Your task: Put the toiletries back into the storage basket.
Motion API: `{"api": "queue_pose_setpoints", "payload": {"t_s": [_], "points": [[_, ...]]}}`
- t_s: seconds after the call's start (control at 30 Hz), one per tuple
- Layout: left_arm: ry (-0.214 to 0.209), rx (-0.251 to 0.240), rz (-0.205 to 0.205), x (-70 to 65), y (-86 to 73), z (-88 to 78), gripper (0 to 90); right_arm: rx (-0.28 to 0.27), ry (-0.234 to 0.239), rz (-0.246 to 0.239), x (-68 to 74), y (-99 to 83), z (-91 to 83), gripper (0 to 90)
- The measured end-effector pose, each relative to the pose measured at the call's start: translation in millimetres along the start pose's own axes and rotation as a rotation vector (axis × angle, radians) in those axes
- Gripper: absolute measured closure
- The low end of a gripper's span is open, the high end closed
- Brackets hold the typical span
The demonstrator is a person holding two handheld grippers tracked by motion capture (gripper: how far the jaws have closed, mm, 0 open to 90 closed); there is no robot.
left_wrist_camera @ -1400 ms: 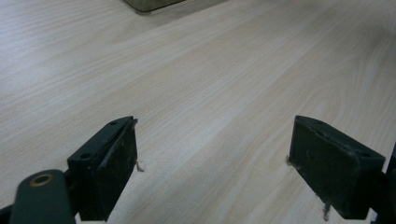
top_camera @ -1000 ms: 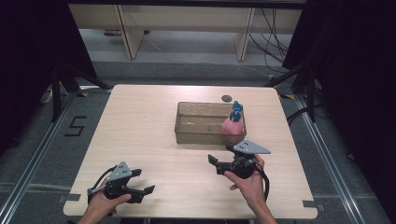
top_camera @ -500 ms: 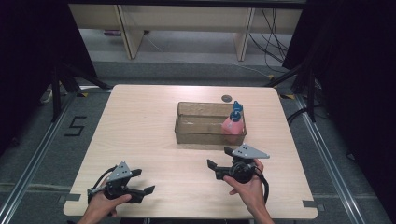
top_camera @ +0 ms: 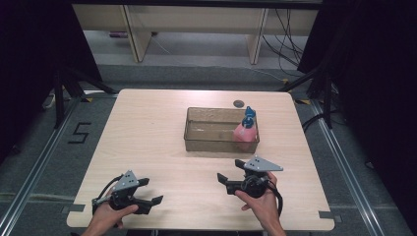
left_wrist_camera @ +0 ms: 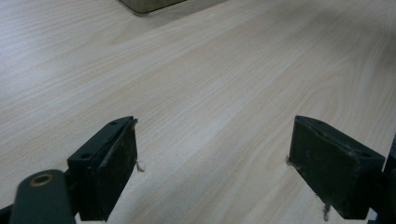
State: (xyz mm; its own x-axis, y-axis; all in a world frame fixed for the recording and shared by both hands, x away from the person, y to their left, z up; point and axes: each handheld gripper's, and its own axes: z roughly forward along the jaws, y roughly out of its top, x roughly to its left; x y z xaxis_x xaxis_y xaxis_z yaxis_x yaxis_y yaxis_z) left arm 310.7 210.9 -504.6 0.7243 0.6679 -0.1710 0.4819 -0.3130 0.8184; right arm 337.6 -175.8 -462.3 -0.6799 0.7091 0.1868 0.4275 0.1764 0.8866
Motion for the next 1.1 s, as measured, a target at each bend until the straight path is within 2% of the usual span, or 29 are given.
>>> {"api": "queue_pose_setpoints", "payload": {"t_s": [0.03, 0.27, 0.3, 0.33, 0.4, 0.43, 0.5, 0.53, 0.63, 0.67, 0.7, 0.73, 0.9, 0.93, 0.97, 1.0, 1.03, 1.07, 1.1], "points": [[0.000, 0.000, 0.000, 0.0, 0.0, 0.0, 14.7, 0.007, -0.015, -0.006, 0.1, -1.0, -0.3, 16.5], [0.006, 0.000, -0.002, -0.4, -0.2, 0.1, 14.7, 0.007, 0.004, 0.019, 3.1, -6.5, -1.7, 16.5], [-0.001, 0.000, -0.001, -0.2, -0.1, 0.2, 14.7, 0.009, -0.001, 0.008, 2.7, -7.5, -1.7, 16.4], [-0.002, 0.000, -0.001, -0.2, 0.0, 0.1, 14.7, 0.018, -0.004, 0.027, 4.7, -8.1, -2.4, 16.4], [-0.002, -0.011, -0.006, -0.6, -0.2, 0.7, 14.7, 0.014, 0.015, 0.012, 4.3, -9.5, -2.7, 16.2], [0.000, -0.006, -0.002, -0.1, -0.2, 0.4, 14.7, 0.007, 0.000, 0.013, 5.7, -10.8, -3.5, 16.1], [-0.001, -0.006, -0.002, -0.2, -0.2, 0.4, 14.7, 0.023, 0.017, 0.000, 5.5, -12.7, -3.1, 16.0], [-0.002, -0.010, -0.006, -0.6, -0.3, 0.7, 14.7, 0.028, 0.019, 0.028, 8.0, -14.9, -4.1, 15.9], [-0.003, -0.010, -0.005, -0.6, -0.2, 0.5, 14.7, 0.037, 0.028, 0.018, 8.0, -16.0, -4.6, 15.9], [-0.002, -0.010, -0.006, -0.5, -0.2, 0.6, 14.7, 0.034, 0.015, 0.002, 7.7, -16.5, -5.5, 15.9], [-0.001, -0.005, -0.001, -0.1, -0.2, 0.3, 14.7, 0.052, 0.017, 0.036, 10.4, -17.3, -7.1, 15.9], [-0.001, -0.006, -0.002, -0.2, -0.2, 0.4, 14.7, 0.041, 0.025, 0.010, 9.0, -18.7, -6.5, 15.9], [-0.003, -0.010, -0.006, -0.7, -0.2, 0.8, 14.7, 0.042, 0.037, 0.021, 9.8, -21.8, -7.3, 15.9], [0.001, -0.011, -0.006, -0.9, -0.3, 0.7, 14.7, 0.049, 0.026, 0.006, 9.5, -21.9, -8.7, 15.9], [0.003, -0.009, -0.007, -1.0, -0.2, 0.5, 14.7, 0.055, 0.028, 0.057, 13.2, -23.6, -9.6, 15.9], [0.003, -0.009, -0.006, -0.9, -0.2, 0.5, 14.7, 0.051, 0.031, 0.013, 10.5, -23.8, -9.1, 15.8], [0.002, -0.017, -0.006, -1.0, -0.6, 0.9, 14.8, 0.063, 0.029, 0.040, 13.2, -24.9, -10.6, 15.8], [0.003, -0.021, -0.006, -1.1, -0.8, 1.1, 14.7, 0.057, 0.023, 0.013, 11.4, -25.3, -10.2, 15.8], [0.003, -0.020, -0.006, -1.1, -0.8, 1.2, 14.7, 0.057, 0.020, 0.008, 11.7, -25.5, -11.9, 15.8]]}}
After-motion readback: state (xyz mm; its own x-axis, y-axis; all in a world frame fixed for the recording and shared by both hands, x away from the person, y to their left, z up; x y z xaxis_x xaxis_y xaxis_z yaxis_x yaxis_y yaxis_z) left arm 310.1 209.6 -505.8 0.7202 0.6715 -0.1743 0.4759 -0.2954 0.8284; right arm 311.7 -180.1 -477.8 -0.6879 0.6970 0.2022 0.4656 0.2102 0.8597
